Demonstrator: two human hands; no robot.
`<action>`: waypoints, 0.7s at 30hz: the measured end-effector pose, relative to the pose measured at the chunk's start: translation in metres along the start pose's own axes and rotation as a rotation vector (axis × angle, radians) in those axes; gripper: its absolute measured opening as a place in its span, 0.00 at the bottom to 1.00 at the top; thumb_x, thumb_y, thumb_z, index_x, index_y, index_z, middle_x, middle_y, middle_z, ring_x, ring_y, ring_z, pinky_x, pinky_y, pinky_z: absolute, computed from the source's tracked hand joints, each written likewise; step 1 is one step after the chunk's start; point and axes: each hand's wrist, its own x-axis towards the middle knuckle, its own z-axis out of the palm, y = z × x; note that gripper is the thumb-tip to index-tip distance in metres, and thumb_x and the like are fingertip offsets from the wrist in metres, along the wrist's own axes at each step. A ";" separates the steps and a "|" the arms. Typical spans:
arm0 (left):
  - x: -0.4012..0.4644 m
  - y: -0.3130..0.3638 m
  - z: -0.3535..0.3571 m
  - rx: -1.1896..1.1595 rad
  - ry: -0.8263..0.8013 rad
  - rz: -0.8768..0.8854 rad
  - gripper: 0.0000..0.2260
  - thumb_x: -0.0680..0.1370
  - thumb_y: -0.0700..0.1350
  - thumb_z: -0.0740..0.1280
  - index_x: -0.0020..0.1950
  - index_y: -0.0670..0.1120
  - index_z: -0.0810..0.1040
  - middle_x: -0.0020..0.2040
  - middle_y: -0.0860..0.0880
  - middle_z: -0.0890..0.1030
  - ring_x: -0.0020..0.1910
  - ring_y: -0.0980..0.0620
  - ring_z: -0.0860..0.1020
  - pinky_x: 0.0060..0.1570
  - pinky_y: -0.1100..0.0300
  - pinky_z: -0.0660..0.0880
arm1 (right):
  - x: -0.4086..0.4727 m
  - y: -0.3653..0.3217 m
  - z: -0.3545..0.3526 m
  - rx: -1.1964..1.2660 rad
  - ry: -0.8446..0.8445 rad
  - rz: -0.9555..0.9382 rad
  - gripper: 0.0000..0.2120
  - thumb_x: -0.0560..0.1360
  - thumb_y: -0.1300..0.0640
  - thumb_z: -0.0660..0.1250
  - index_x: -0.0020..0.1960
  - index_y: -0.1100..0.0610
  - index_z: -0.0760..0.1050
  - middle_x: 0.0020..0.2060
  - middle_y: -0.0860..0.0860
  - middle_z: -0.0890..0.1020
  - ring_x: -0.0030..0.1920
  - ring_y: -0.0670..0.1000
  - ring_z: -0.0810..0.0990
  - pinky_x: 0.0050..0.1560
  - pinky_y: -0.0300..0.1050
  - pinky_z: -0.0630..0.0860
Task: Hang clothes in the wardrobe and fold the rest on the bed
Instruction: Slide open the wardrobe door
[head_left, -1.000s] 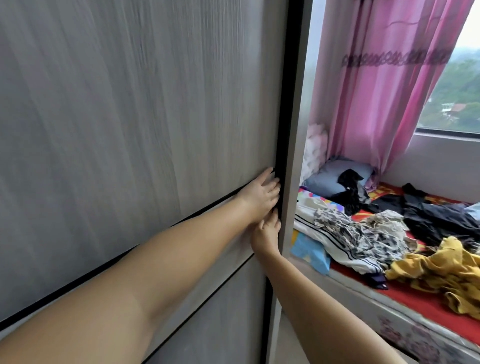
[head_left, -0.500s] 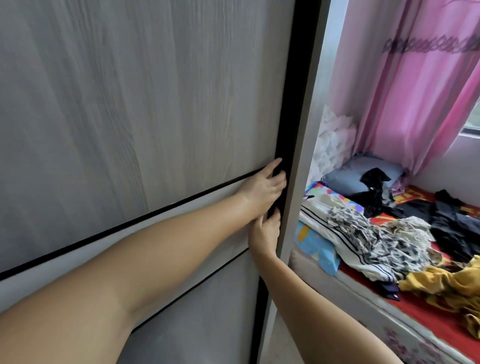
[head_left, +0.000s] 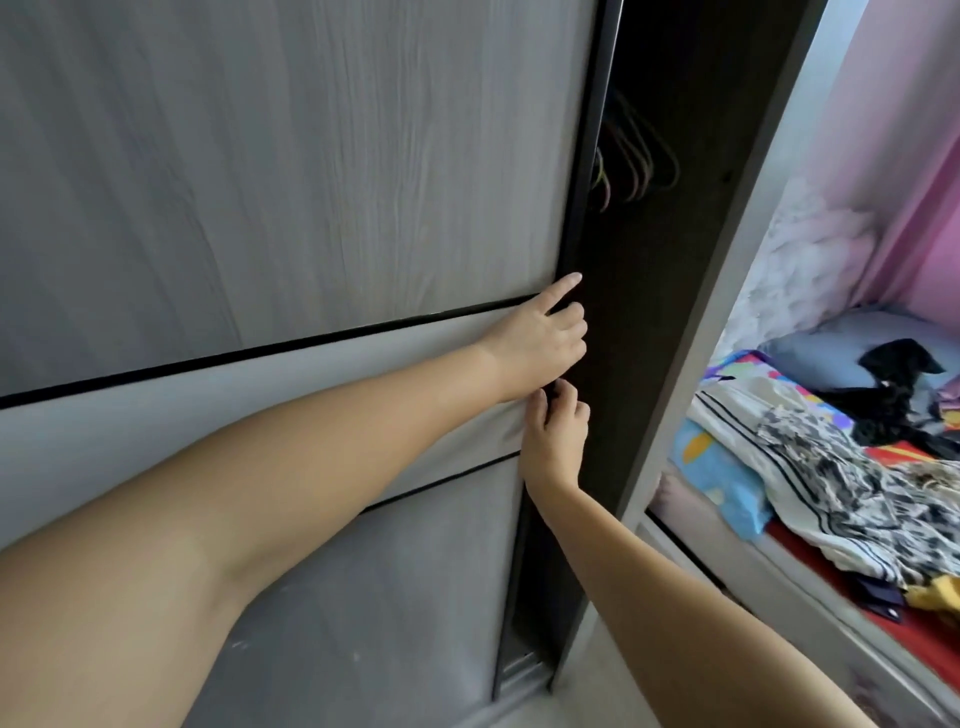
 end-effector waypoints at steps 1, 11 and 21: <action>-0.013 0.000 -0.001 -0.001 -0.006 -0.008 0.11 0.81 0.39 0.56 0.61 0.40 0.72 0.60 0.43 0.74 0.67 0.43 0.66 0.73 0.39 0.43 | -0.009 -0.003 0.005 0.001 -0.012 -0.013 0.17 0.81 0.47 0.56 0.68 0.50 0.66 0.60 0.49 0.69 0.57 0.50 0.71 0.56 0.47 0.72; -0.157 -0.017 0.008 -0.009 -0.112 -0.078 0.12 0.81 0.39 0.54 0.60 0.42 0.74 0.57 0.45 0.76 0.66 0.43 0.67 0.72 0.41 0.40 | -0.113 -0.038 0.074 -0.113 -0.144 -0.185 0.17 0.81 0.48 0.57 0.67 0.53 0.69 0.55 0.45 0.71 0.51 0.45 0.73 0.47 0.40 0.67; -0.295 -0.026 0.020 -0.003 -0.283 -0.079 0.16 0.79 0.53 0.62 0.59 0.43 0.76 0.56 0.46 0.77 0.64 0.43 0.68 0.70 0.39 0.38 | -0.199 -0.080 0.134 -0.186 -0.530 -0.361 0.13 0.81 0.50 0.56 0.61 0.56 0.69 0.52 0.50 0.78 0.49 0.52 0.76 0.45 0.45 0.69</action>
